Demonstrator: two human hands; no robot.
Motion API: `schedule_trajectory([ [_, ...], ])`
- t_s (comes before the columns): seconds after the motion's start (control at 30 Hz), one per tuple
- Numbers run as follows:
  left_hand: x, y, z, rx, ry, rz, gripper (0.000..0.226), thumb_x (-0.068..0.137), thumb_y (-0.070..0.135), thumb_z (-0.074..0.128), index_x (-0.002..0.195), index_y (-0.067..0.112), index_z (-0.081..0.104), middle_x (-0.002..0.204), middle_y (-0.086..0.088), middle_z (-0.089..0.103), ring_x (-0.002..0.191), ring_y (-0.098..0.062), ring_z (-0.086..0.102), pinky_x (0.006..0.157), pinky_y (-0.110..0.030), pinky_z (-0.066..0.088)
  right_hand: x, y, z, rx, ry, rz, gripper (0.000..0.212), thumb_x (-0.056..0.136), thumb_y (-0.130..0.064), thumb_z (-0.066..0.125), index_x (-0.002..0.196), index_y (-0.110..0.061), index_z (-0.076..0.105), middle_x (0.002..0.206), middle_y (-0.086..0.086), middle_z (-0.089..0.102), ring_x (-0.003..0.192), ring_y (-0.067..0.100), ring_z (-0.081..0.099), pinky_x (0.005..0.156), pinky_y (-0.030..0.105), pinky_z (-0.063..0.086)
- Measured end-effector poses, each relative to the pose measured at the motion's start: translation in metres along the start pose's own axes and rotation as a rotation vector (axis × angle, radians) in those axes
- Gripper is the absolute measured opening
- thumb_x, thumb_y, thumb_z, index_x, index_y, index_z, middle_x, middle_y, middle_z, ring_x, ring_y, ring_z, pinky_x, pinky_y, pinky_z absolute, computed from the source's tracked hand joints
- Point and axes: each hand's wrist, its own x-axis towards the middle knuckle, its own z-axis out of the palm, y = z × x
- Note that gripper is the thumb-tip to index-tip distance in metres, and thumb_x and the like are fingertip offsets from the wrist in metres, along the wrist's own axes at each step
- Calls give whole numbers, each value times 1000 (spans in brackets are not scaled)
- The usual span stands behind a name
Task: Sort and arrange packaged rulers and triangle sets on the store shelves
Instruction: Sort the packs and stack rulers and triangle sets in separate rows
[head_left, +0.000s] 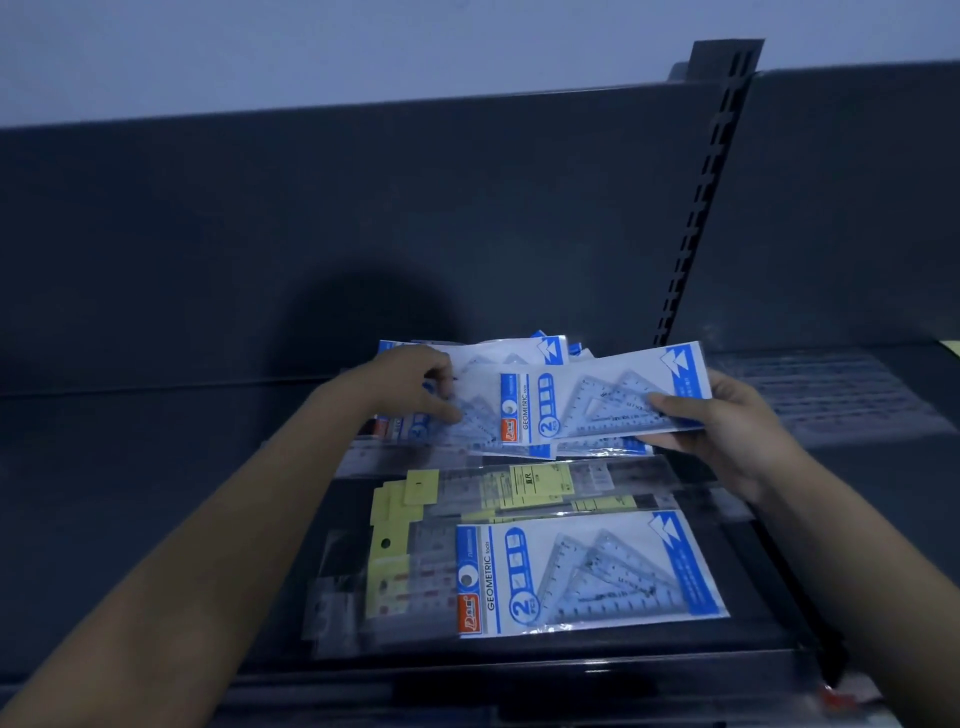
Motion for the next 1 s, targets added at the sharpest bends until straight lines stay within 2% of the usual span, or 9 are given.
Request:
schedule_trajectory([
  [0.13, 3, 9, -9, -31, -125, -36, 31, 72, 30, 82, 85, 32, 54, 84, 11, 51, 71, -6, 48, 62, -22, 38, -4, 0, 0, 48, -99, 47, 22, 85, 6, 57, 107, 3, 60, 102, 17, 71, 93, 32, 70, 65, 35, 60],
  [0.27, 3, 23, -21, 72, -201, 21, 14, 82, 32, 73, 82, 23, 62, 73, 7, 52, 64, -10, 47, 57, -23, 36, -11, 6, 5, 70, -130, 65, 22, 84, 9, 55, 104, 1, 61, 102, 17, 71, 92, 32, 70, 62, 32, 59],
  [0.43, 1, 32, -36, -149, 49, 148, 12, 88, 16, 66, 91, 5, 63, 89, -13, 67, 75, -15, 57, 69, -31, 43, -21, 10, 3, 94, -114, 75, 27, 84, 9, 56, 110, 4, 59, 105, 19, 70, 96, 35, 68, 62, 33, 60],
  [0.57, 6, 48, -34, -343, 158, 229, 2, 87, 18, 67, 86, 16, 67, 79, 3, 72, 69, -6, 64, 68, -25, 46, -32, 11, -4, 99, -44, 68, 26, 83, 9, 58, 108, 3, 60, 106, 20, 69, 95, 35, 69, 66, 36, 60],
  [0.63, 12, 57, -26, -428, 115, 244, 4, 87, 21, 66, 86, 23, 69, 81, 6, 74, 72, -6, 67, 72, -25, 49, -39, 10, -9, 99, 32, 47, 25, 82, 8, 59, 106, 3, 60, 106, 21, 69, 93, 34, 69, 67, 37, 60],
  [0.7, 19, 68, -14, -528, 33, 286, 5, 88, 16, 66, 91, 17, 70, 86, -2, 75, 79, -15, 70, 78, -32, 52, -46, 10, -15, 95, 95, 20, 29, 82, 8, 60, 111, 3, 60, 107, 21, 69, 94, 34, 68, 70, 40, 60],
  [0.77, 28, 82, -2, -606, -46, 326, 7, 89, 11, 65, 93, 12, 69, 89, -9, 75, 79, -22, 70, 76, -35, 54, -53, 10, -23, 100, 118, 1, 32, 81, 9, 61, 113, 2, 59, 108, 20, 69, 94, 35, 68, 70, 41, 60],
  [0.9, 40, 119, 21, -620, -150, 346, 6, 88, 15, 66, 92, 17, 70, 89, -6, 75, 77, -18, 70, 71, -29, 56, -70, 7, -46, 69, 162, -27, 34, 78, 9, 65, 110, -2, 60, 100, 15, 72, 85, 30, 71, 62, 36, 59],
  [1.0, 43, 150, 37, -647, -193, 353, 7, 88, 14, 66, 90, 19, 71, 88, -6, 75, 73, -15, 70, 63, -22, 56, -85, 6, -75, 41, 225, -49, 33, 78, 8, 66, 109, -1, 59, 95, 12, 72, 80, 26, 71, 62, 36, 59],
])
